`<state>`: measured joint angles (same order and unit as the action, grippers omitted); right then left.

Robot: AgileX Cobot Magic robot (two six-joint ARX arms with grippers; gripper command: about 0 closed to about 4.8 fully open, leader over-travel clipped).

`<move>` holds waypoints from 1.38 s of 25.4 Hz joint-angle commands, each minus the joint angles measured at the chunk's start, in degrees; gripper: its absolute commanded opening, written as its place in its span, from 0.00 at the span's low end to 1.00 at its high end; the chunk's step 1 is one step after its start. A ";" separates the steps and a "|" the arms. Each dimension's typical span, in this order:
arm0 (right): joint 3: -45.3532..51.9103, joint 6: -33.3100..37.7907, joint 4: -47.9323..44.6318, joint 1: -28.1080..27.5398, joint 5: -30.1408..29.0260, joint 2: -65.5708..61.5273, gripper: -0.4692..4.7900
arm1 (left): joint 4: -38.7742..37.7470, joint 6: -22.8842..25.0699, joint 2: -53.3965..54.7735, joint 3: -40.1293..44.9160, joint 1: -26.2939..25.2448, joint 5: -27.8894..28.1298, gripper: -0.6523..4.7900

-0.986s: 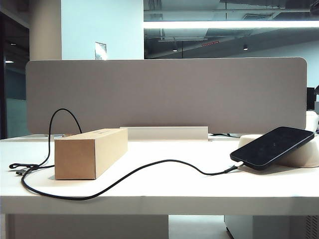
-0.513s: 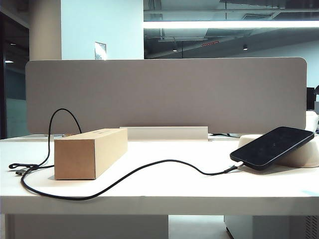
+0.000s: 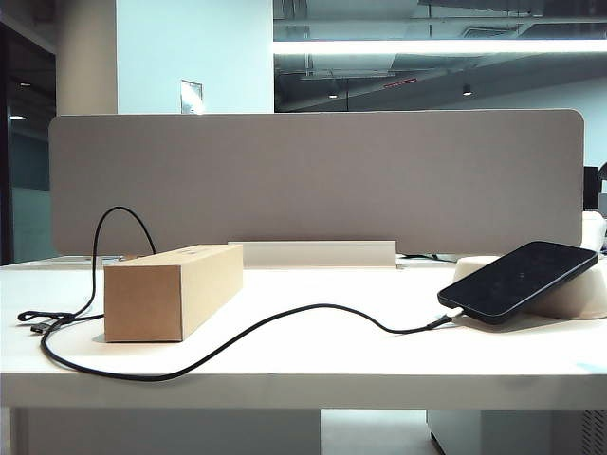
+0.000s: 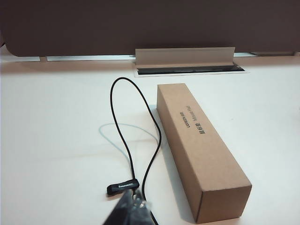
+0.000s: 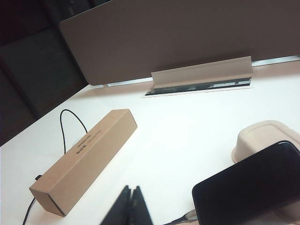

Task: Pick up the charging cable and the phone, plug the charging cable into the charging port on the phone, and finally place them back on the table.

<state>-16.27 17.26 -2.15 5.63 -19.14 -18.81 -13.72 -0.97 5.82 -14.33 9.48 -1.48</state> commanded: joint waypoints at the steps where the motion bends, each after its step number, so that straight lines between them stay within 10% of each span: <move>1: -0.22 -0.17 -0.92 -0.02 0.11 0.02 0.09 | 0.94 -0.09 0.02 -0.24 0.07 -0.22 0.11; 28: 0.57 -10.56 0.52 0.09 0.17 3.85 0.09 | 0.90 -0.09 0.02 -0.24 0.04 -0.22 0.11; 35: 7.78 -11.28 0.61 -0.11 13.51 13.64 0.09 | 0.87 -0.07 0.02 -0.24 0.07 -0.24 0.11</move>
<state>-9.17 6.17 -0.95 5.63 -9.56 -6.46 -13.69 -0.99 5.85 -14.33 9.48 -1.48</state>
